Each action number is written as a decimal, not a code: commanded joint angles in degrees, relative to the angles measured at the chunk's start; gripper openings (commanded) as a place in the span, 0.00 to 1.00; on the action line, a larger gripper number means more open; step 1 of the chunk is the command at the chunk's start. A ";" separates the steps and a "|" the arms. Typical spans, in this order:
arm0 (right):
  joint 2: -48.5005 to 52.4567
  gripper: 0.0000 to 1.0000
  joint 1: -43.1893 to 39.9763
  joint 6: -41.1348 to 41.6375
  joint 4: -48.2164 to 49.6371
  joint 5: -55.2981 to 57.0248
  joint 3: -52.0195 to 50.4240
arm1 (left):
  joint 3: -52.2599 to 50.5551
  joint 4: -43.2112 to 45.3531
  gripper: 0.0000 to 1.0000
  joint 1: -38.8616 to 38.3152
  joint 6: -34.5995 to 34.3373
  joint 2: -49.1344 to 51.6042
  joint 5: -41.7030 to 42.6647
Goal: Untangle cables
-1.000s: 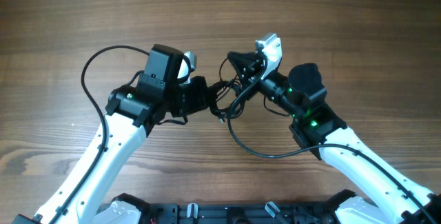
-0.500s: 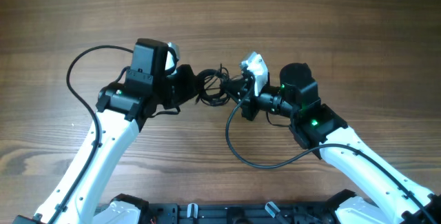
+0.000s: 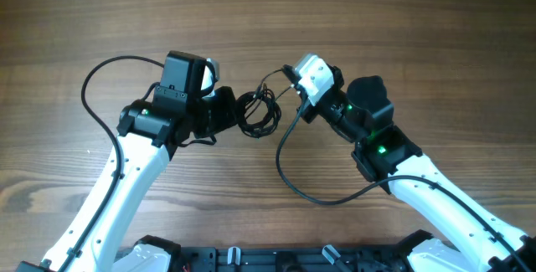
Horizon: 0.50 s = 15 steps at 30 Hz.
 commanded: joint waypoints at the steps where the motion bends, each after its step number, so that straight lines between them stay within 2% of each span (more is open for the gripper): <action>1: -1.07 0.05 3.58 -14.58 -0.92 9.99 0.09 | 0.37 -0.07 0.04 0.15 -2.38 -0.04 0.31; 6: -1.07 0.05 13.62 -26.58 -1.97 24.94 0.09 | 0.37 -0.07 0.04 0.17 -4.46 -0.04 -0.04; 13: -1.14 0.04 17.35 -27.78 -6.25 31.34 0.09 | 0.37 -0.48 0.04 0.87 -4.42 -0.04 -10.54; 15: -1.14 0.04 17.53 -27.71 -6.29 30.45 0.09 | 0.37 -0.46 0.04 1.55 -1.70 -0.04 -14.47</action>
